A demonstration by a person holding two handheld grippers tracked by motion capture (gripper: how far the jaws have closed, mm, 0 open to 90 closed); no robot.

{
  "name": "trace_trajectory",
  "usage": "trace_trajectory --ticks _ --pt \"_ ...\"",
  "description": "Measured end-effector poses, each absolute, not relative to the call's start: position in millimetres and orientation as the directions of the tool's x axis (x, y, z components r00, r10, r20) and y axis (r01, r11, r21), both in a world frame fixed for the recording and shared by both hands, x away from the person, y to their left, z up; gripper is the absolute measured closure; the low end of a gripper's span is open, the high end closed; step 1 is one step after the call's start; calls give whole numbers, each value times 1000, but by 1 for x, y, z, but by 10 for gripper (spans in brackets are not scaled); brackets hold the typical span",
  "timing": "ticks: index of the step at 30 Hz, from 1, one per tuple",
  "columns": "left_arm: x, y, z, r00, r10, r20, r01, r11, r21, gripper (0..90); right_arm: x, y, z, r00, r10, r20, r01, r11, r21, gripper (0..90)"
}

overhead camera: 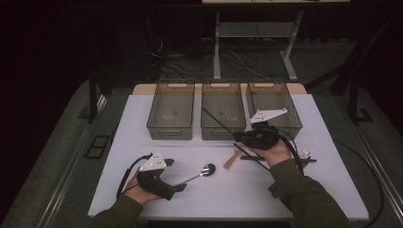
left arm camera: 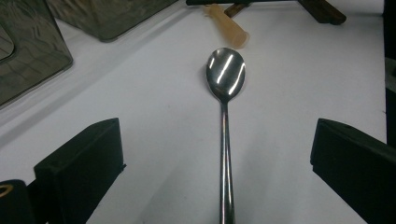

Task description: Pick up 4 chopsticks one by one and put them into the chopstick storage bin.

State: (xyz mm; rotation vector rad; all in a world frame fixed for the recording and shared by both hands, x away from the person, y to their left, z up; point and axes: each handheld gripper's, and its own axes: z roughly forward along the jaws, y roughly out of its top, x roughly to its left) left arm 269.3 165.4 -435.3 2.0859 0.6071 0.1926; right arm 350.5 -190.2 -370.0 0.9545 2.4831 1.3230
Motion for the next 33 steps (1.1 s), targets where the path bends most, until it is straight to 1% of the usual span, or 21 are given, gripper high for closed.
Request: trace_trajectory --ticks 11,18,33 --pt "268 165 -435 864 492 -104 349 -438 829 15 365 -166 -360 -774 616 146 456 383 803 850" --pt "268 165 -434 866 489 -99 343 -439 830 15 375 -142 -348 -768 624 141 448 367 815 850" --pt "268 164 -434 862 498 -98 351 -446 824 17 402 -104 -342 -744 654 137 449 337 828 850"
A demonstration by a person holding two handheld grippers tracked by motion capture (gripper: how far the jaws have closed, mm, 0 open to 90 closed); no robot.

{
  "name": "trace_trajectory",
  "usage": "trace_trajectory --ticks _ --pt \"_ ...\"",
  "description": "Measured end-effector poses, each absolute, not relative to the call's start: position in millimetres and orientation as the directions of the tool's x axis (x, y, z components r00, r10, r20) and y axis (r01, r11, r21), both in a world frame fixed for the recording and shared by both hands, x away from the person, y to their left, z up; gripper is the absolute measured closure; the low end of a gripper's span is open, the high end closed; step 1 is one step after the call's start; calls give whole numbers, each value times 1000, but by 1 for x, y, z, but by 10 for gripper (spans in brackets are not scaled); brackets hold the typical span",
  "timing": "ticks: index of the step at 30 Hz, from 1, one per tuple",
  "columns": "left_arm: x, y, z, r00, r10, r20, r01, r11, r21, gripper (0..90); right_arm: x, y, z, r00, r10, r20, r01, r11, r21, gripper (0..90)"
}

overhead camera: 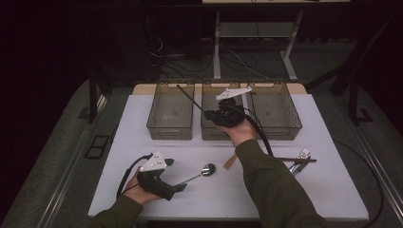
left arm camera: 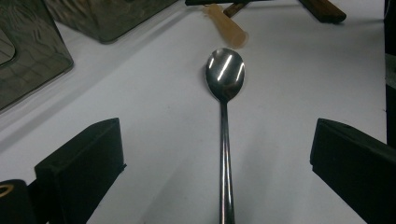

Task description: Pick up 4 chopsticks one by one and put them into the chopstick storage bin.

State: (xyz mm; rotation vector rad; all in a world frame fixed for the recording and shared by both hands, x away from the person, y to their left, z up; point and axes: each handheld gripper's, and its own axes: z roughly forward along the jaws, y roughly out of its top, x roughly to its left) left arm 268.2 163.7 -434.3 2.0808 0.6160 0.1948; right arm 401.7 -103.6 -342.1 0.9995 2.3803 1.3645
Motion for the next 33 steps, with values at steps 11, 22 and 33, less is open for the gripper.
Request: trace_trajectory --ticks 11,22,33 --pt "269 163 -434 869 489 -81 338 -466 818 17 425 -78 -348 -708 688 158 466 287 837 850" --pt "269 162 -435 871 484 -84 338 -467 817 16 445 -48 -350 -696 699 165 481 283 830 850" --pt "268 162 -435 874 478 -87 339 -474 813 16 461 -13 -358 -692 703 165 491 291 821 850"
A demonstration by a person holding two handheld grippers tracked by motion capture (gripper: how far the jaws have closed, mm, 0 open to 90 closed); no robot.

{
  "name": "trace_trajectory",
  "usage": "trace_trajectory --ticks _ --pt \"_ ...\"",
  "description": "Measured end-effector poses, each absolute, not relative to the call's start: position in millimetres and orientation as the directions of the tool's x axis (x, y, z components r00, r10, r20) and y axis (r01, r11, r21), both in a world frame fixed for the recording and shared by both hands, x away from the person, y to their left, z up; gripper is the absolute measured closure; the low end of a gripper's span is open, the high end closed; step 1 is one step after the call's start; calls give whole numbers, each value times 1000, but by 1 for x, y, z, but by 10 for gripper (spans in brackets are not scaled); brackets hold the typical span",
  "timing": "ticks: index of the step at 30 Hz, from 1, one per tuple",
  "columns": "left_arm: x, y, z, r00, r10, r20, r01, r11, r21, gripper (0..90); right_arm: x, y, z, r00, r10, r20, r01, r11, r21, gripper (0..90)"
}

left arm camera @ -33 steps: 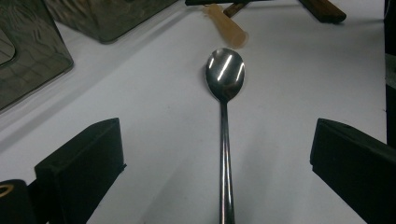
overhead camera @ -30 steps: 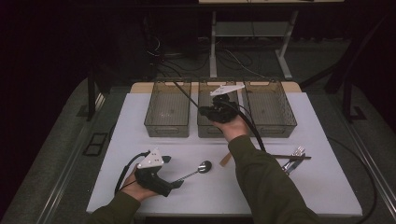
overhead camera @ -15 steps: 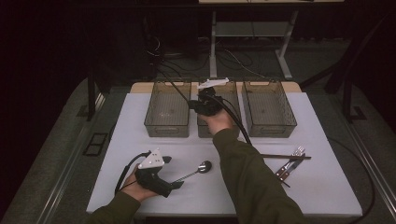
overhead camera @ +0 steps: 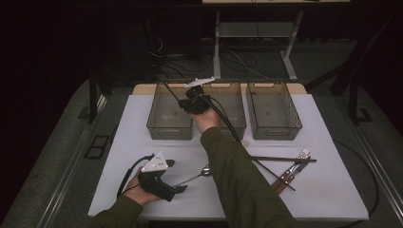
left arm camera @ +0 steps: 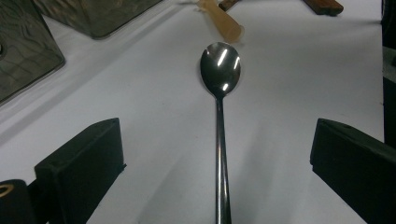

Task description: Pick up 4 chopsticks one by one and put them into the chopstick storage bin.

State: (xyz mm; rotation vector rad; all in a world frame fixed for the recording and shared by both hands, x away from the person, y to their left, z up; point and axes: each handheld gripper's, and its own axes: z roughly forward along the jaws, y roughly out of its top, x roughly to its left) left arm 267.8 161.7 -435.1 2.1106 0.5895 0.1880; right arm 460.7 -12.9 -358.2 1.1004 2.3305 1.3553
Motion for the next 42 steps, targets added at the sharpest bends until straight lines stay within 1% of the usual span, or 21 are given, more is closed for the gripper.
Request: trace_trajectory --ticks 5,16,22,23,24,25,26,27,29,34,42 --pt "268 161 -435 880 468 -78 327 -481 814 16 467 -1 -362 -695 700 165 498 304 812 850" --pt "267 160 -436 876 474 -89 336 -469 817 16 480 21 -369 -691 702 172 512 308 802 850" --pt "267 159 -436 880 468 -84 333 -481 811 16 483 26 -379 -680 714 165 539 335 773 839" --pt "267 160 -436 882 465 -80 330 -487 809 16 483 26 -381 -678 718 155 539 343 769 820" --pt "267 160 -436 881 466 -81 331 -484 810 16 483 26 -382 -676 719 161 546 341 765 773" --pt "267 160 -435 881 465 -81 331 -485 810 16 483 27 -384 -678 721 143 541 358 761 670" --pt "267 160 -435 881 466 -82 331 -484 810 16 483 27 -384 -678 721 143 541 358 761 670" --pt "267 160 -435 881 465 -81 331 -485 810 16 482 28 -383 -677 725 125 533 365 763 651" --pt "267 159 -436 882 464 -80 329 -488 808 16 482 28 -383 -678 721 142 542 360 759 614" --pt "267 160 -436 883 463 -78 328 -491 807 16 480 25 -379 -680 722 128 537 372 757 578" --pt "267 159 -436 883 465 -70 324 -495 806 16 472 4 -366 -699 694 175 539 350 766 500"
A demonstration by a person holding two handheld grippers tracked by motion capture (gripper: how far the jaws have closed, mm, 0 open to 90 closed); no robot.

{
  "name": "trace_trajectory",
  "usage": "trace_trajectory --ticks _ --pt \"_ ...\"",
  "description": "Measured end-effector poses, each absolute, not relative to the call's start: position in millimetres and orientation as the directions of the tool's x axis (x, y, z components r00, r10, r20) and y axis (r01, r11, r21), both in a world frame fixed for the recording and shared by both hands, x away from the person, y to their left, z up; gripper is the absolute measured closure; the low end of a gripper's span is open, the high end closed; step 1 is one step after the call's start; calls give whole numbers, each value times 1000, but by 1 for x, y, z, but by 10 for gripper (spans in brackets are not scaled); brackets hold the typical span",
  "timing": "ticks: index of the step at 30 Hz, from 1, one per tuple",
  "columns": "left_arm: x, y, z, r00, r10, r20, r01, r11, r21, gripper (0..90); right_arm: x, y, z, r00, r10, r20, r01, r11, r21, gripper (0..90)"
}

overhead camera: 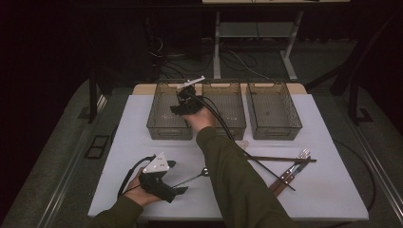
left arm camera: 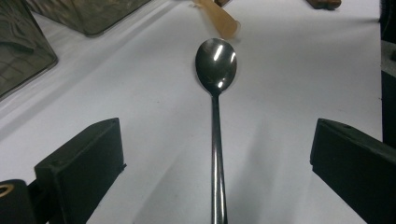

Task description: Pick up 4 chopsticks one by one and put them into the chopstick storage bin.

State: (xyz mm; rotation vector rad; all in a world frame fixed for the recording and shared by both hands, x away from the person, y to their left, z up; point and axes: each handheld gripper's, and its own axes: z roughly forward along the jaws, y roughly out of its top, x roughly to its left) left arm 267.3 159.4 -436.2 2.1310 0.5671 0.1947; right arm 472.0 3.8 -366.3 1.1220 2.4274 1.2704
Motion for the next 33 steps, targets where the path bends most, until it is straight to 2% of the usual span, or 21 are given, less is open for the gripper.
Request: trace_trajectory --ticks 4,14,26,33 --pt "268 160 -436 884 462 -66 321 -499 805 16 467 -11 -359 -708 676 202 545 342 765 451" --pt "267 160 -436 875 476 -91 343 -476 809 0 448 -55 -346 -746 636 197 515 365 775 401" --pt "269 160 -438 865 493 -95 354 -463 813 0 418 -112 -336 -773 610 175 470 364 804 392" --pt "270 162 -438 862 498 -95 356 -460 814 0 403 -139 -337 -798 585 147 443 403 801 387"
